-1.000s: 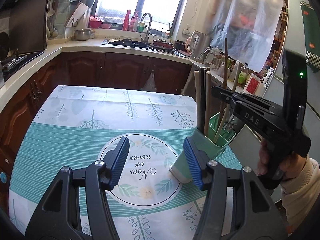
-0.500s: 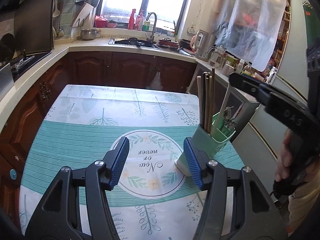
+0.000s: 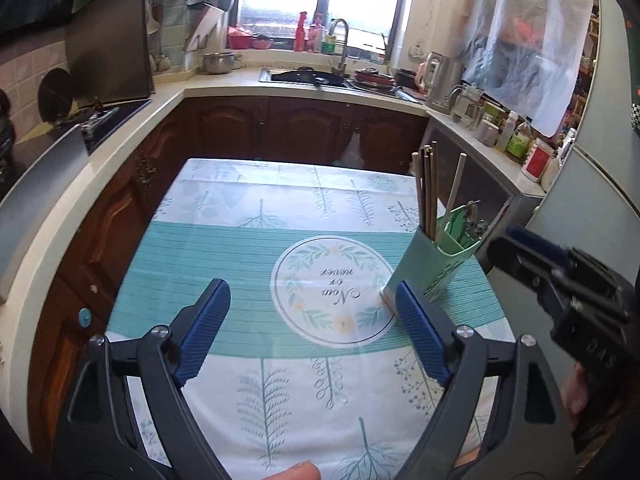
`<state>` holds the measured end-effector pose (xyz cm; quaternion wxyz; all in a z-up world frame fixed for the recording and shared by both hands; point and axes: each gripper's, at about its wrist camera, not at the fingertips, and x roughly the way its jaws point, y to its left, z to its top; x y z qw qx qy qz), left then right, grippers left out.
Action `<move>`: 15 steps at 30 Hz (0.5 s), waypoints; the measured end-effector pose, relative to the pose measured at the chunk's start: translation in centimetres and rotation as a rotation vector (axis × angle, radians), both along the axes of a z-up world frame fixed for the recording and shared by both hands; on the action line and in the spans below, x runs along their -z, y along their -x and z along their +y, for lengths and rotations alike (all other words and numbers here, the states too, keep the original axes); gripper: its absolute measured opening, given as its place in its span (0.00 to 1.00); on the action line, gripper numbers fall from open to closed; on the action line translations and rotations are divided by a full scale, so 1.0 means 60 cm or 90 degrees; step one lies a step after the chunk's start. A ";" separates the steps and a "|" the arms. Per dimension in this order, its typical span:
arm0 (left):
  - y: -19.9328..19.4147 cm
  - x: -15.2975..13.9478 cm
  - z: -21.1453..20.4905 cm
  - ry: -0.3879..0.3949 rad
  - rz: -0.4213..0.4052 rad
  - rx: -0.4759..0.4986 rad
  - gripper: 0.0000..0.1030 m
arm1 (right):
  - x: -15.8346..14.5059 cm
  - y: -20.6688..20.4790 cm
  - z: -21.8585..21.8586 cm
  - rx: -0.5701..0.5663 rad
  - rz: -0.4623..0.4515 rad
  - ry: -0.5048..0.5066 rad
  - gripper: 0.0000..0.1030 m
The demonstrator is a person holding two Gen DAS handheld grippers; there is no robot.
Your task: Organize utensils
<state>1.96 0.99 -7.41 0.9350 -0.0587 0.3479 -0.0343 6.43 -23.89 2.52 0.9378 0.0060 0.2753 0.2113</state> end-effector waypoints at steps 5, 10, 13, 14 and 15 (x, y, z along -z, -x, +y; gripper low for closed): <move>0.041 -0.016 0.000 -0.025 0.013 -0.028 0.83 | 0.006 0.041 0.006 0.006 0.053 -0.020 0.38; 0.067 -0.026 -0.004 -0.034 0.039 -0.055 0.86 | 0.008 0.073 -0.007 0.030 0.097 -0.059 0.44; 0.080 -0.025 -0.014 -0.044 0.054 -0.057 0.87 | 0.009 0.088 -0.010 0.042 0.119 -0.080 0.44; 0.085 -0.024 -0.018 -0.046 0.056 -0.053 0.87 | 0.010 0.093 -0.009 0.044 0.122 -0.080 0.44; 0.089 -0.023 -0.020 -0.049 0.057 -0.048 0.88 | 0.012 0.098 -0.008 0.048 0.126 -0.078 0.44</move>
